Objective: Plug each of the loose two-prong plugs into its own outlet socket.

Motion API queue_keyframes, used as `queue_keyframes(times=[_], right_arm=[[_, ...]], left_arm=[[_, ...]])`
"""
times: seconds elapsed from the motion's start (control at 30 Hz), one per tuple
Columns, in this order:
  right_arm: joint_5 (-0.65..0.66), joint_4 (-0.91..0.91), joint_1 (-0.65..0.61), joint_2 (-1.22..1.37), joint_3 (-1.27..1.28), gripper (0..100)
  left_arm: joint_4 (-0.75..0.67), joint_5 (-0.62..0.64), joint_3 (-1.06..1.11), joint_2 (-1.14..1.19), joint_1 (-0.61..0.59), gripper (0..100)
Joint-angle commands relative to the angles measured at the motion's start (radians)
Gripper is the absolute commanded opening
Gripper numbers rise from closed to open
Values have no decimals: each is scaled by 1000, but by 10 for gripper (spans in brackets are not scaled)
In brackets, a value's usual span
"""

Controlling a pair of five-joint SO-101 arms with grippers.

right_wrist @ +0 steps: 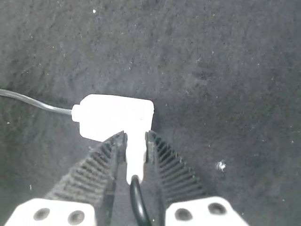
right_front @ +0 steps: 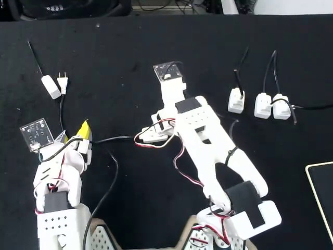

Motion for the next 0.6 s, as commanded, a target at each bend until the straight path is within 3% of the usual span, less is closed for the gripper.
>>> queue_keyframes(times=[0.0,0.57], right_arm=[[-11,23,14,-39,-47,10],[-6,101,34,50,-174,10]], left_arm=[[-21,8,-10,-9,-5,220],[-18,6,-10,-11,-5,220]])
